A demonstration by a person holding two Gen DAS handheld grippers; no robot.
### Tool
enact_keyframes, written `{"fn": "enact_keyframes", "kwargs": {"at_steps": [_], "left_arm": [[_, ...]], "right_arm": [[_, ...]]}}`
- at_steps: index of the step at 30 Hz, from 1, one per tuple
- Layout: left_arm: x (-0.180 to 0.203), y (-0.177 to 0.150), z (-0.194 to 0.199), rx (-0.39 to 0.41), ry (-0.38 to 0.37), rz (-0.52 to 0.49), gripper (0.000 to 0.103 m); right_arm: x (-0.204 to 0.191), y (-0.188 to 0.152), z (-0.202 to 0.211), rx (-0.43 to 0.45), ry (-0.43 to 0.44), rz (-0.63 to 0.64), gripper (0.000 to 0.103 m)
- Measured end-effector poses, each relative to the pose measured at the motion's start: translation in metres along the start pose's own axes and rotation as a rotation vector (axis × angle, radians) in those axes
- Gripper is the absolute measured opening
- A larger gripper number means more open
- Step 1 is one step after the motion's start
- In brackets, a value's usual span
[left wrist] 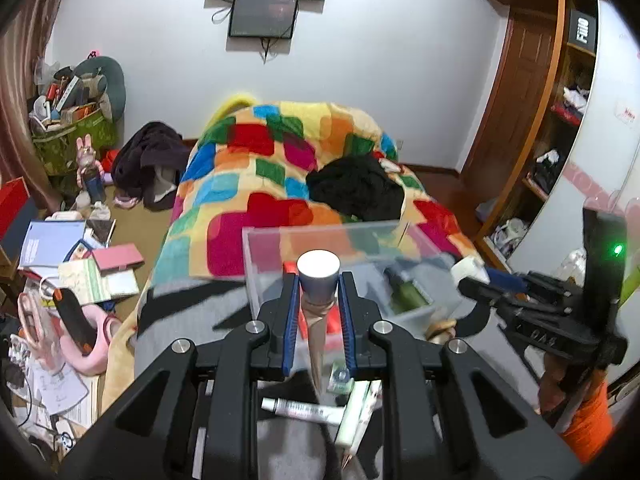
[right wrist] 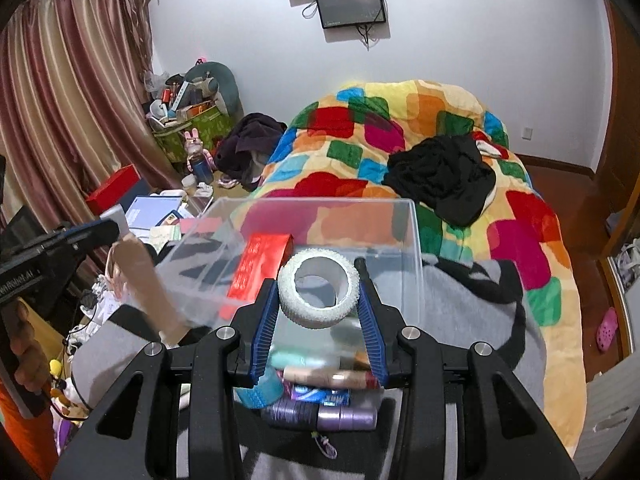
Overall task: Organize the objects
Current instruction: 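Lower the beige tube and white tape roll into the clear bin and release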
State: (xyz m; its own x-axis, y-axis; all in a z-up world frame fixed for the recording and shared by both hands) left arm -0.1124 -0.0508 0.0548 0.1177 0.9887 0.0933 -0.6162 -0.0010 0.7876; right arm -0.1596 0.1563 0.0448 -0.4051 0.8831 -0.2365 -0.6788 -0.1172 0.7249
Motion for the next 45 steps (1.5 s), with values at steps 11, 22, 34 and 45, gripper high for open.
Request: {"fn": "enact_keyframes", "kwargs": {"at_steps": [11, 22, 34, 45], "left_arm": [[-0.005, 0.040, -0.002, 0.062, 0.016, 0.026, 0.019], [-0.011, 0.029, -0.052, -0.036, 0.061, 0.036, 0.019], [0.017, -0.001, -0.087, -0.137, 0.005, -0.027, 0.019], [0.024, -0.012, -0.079, -0.142, -0.016, -0.047, 0.049]], "right_arm": [[-0.003, 0.027, -0.014, 0.017, 0.001, 0.005, 0.037], [0.004, 0.015, -0.065, -0.118, 0.004, -0.006, 0.037], [-0.009, -0.002, -0.090, -0.189, 0.003, 0.062, 0.037], [-0.008, 0.000, -0.077, -0.165, -0.025, 0.073, 0.058]]}}
Point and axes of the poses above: each gripper's, at about its wrist camera, not at the fingertips, and z roughly against the way its jaws point, x to its right, y to its top, the point moved 2 cm from there along -z, roughly the way its jaws point, and after that the axes turned 5 degrees about -z, right-handed, at the moved point
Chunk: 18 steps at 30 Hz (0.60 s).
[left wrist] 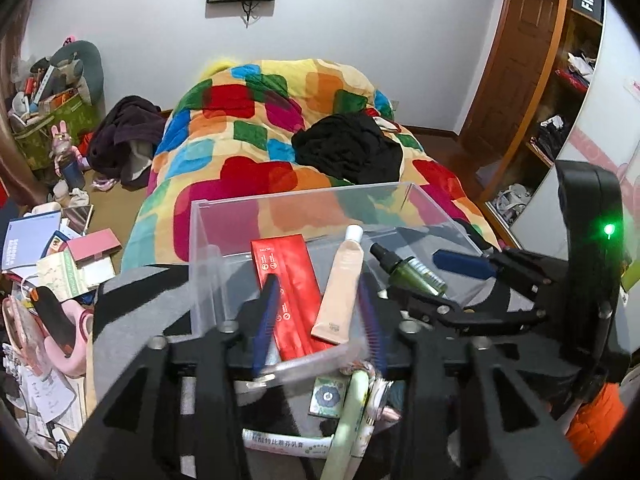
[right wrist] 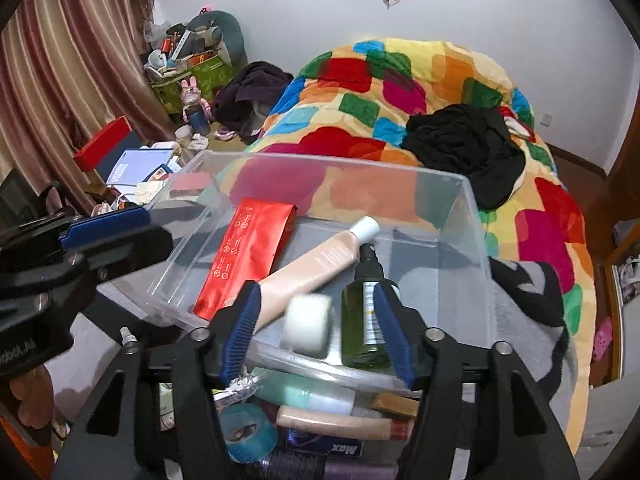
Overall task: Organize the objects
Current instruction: 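Lower the beige tube and white tape roll into the clear bin and release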
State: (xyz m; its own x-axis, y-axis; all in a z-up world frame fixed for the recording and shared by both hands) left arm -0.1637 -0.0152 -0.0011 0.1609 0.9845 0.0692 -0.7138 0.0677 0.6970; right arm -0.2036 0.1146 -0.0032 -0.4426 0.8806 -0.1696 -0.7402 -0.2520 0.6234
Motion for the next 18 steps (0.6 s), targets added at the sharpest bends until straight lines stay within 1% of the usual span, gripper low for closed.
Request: {"fn": "enact_keyframes", "kwargs": {"at_steps": [4, 6, 7, 8, 9, 11, 12, 14, 18], "left_arm": [[0.000, -0.004, 0.011, 0.024, 0.012, -0.006, 0.060], [0.000, -0.005, 0.017, 0.037, 0.017, -0.008, 0.069], [0.000, -0.007, 0.020, 0.045, 0.021, -0.009, 0.071], [0.000, -0.008, 0.024, 0.053, 0.025, -0.011, 0.075], [0.000, -0.010, 0.026, 0.057, 0.028, -0.012, 0.079], [0.001, -0.014, 0.031, 0.069, 0.036, -0.017, 0.085], [0.002, -0.017, 0.033, 0.075, 0.040, -0.020, 0.088], [0.003, -0.025, 0.036, 0.085, 0.044, -0.021, 0.092], [0.006, -0.041, 0.035, 0.060, 0.033, -0.018, 0.092]], "right_arm": [[0.000, 0.000, 0.011, 0.020, -0.009, 0.006, 0.059], [-0.001, 0.000, 0.017, 0.033, -0.022, 0.013, 0.059], [-0.001, -0.001, 0.021, 0.041, -0.027, 0.017, 0.059], [-0.001, -0.002, 0.024, 0.048, -0.030, 0.020, 0.061], [-0.001, -0.003, 0.028, 0.057, -0.035, 0.024, 0.065], [0.000, -0.006, 0.036, 0.079, -0.044, 0.022, 0.072], [0.000, -0.008, 0.040, 0.088, -0.047, 0.018, 0.073], [0.000, -0.013, 0.048, 0.095, -0.043, 0.014, 0.073], [0.001, -0.022, 0.058, 0.099, -0.037, 0.000, 0.073]]}}
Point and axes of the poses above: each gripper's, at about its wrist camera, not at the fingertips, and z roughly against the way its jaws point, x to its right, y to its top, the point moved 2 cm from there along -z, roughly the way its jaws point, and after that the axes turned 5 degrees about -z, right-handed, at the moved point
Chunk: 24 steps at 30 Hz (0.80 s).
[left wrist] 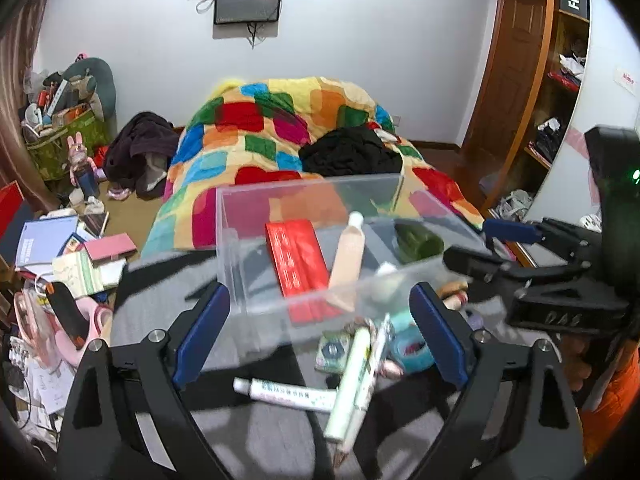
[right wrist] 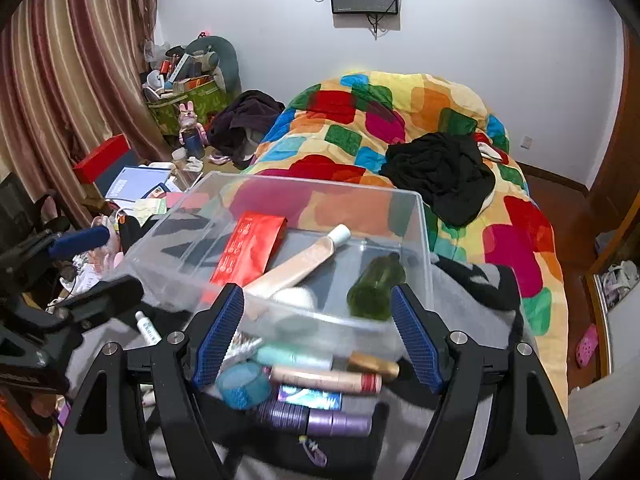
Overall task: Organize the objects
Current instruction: 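Lower the beige tube and white tape roll into the clear bin and release, then grasp the white pen with the left tool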
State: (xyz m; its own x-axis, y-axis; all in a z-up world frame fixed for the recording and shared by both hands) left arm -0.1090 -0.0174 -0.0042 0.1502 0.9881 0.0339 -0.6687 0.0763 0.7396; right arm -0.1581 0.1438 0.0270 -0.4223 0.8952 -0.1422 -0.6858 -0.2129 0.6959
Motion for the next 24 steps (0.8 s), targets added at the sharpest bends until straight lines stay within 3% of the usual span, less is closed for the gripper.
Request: {"fn": "enact_keyframes", "kwargs": {"at_steps": [6, 14, 19, 24], "left_arm": [[0.003, -0.028, 0.001, -0.052, 0.003, -0.010, 0.092], [0.010, -0.067, -0.018, -0.162, -0.013, -0.017, 0.091], [0.019, -0.068, -0.024, -0.171, -0.018, -0.046, 0.076], [0.019, -0.059, -0.031, -0.165, -0.031, -0.060, 0.049]], "right_arm": [[0.012, -0.021, 0.008, -0.017, -0.003, -0.041, 0.079], [0.035, -0.063, 0.006, -0.098, -0.061, -0.055, 0.080], [0.047, -0.078, -0.002, -0.142, -0.060, -0.093, 0.080], [0.041, -0.076, -0.009, -0.147, -0.011, -0.109, 0.080]]}}
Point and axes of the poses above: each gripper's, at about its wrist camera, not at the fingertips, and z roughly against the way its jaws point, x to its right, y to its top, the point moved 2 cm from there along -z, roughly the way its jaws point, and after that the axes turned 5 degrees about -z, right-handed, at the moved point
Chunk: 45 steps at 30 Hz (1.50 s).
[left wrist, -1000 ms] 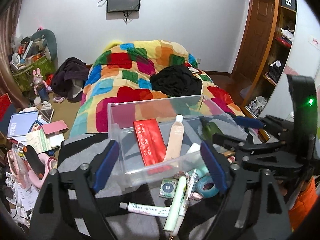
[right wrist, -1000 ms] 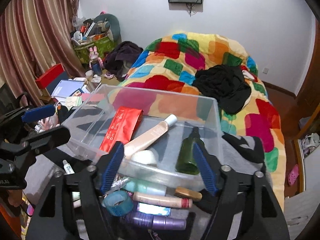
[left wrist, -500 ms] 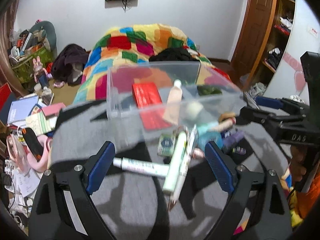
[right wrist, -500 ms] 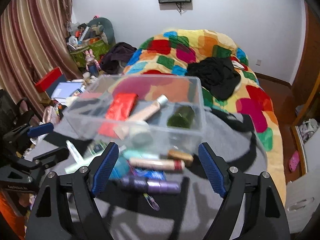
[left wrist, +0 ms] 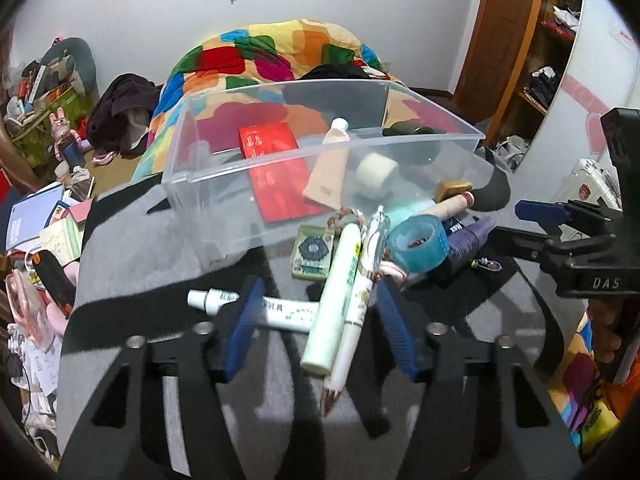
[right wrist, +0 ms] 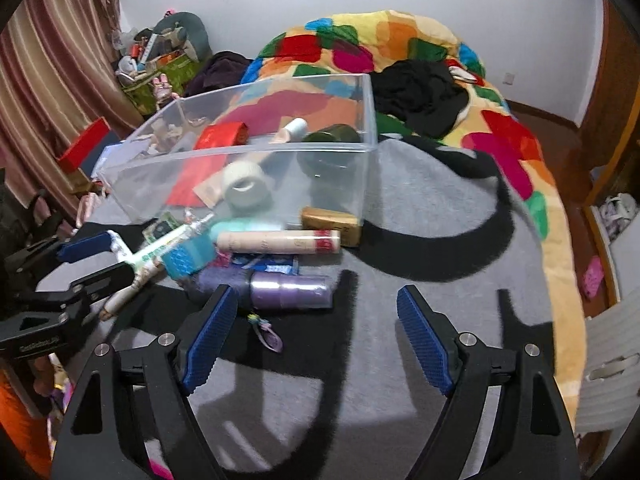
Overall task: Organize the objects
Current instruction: 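Grasp the white pen with the left tool, then lift the white pen with the left tool while the right tool grasps the purple spray can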
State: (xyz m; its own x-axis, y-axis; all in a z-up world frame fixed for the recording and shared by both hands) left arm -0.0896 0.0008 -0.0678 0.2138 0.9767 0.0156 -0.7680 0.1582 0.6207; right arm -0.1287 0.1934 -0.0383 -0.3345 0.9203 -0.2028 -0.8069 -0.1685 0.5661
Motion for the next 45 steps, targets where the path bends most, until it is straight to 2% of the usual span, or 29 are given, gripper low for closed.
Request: {"fn": "enact_keyframes", "kwargs": {"at_steps": [3, 8, 10, 12, 13, 17, 20, 23, 27, 35, 38, 41, 45], "left_arm": [[-0.006, 0.001, -0.010, -0.029, -0.030, 0.018, 0.033], [-0.006, 0.000, -0.010, -0.028, -0.075, 0.033, 0.019], [-0.004, -0.001, -0.009, -0.026, -0.068, 0.028, 0.017], [-0.003, -0.004, -0.006, -0.027, -0.080, 0.031, 0.013], [-0.003, -0.005, -0.005, -0.030, -0.084, 0.034, 0.013], [-0.003, -0.013, 0.000, -0.036, -0.087, 0.049, 0.012], [-0.003, -0.022, 0.008, -0.040, -0.098, 0.061, 0.012], [-0.002, -0.029, 0.015, -0.044, -0.103, 0.057, 0.012], [-0.001, -0.037, 0.024, -0.053, -0.102, 0.050, 0.012], [-0.010, -0.037, 0.029, -0.050, -0.066, 0.072, 0.014], [-0.011, -0.035, 0.026, -0.048, -0.058, 0.076, 0.023], [-0.008, -0.035, 0.019, -0.059, -0.076, 0.068, 0.023], [-0.001, -0.038, 0.010, -0.063, -0.055, 0.041, 0.023]], "right_arm": [[-0.009, 0.004, -0.005, 0.003, 0.000, 0.029, 0.080], [-0.019, 0.005, -0.016, -0.013, 0.021, 0.073, 0.080], [-0.019, 0.004, -0.016, -0.019, 0.039, 0.074, 0.079], [-0.020, 0.002, -0.014, -0.023, 0.067, 0.083, 0.067], [-0.021, 0.000, -0.013, -0.030, 0.069, 0.094, 0.064], [-0.029, -0.014, -0.009, -0.053, 0.051, 0.169, 0.045], [-0.033, -0.025, -0.006, -0.074, 0.061, 0.212, 0.040], [-0.038, -0.038, -0.001, -0.106, 0.107, 0.251, 0.040], [-0.042, -0.046, 0.010, -0.102, 0.129, 0.289, 0.040], [-0.048, -0.017, 0.008, -0.039, 0.111, 0.251, 0.040], [-0.057, -0.010, -0.004, -0.050, 0.115, 0.269, 0.040], [-0.064, -0.008, -0.017, -0.064, 0.097, 0.293, 0.040], [-0.063, -0.006, -0.025, -0.081, 0.099, 0.285, 0.040]]}}
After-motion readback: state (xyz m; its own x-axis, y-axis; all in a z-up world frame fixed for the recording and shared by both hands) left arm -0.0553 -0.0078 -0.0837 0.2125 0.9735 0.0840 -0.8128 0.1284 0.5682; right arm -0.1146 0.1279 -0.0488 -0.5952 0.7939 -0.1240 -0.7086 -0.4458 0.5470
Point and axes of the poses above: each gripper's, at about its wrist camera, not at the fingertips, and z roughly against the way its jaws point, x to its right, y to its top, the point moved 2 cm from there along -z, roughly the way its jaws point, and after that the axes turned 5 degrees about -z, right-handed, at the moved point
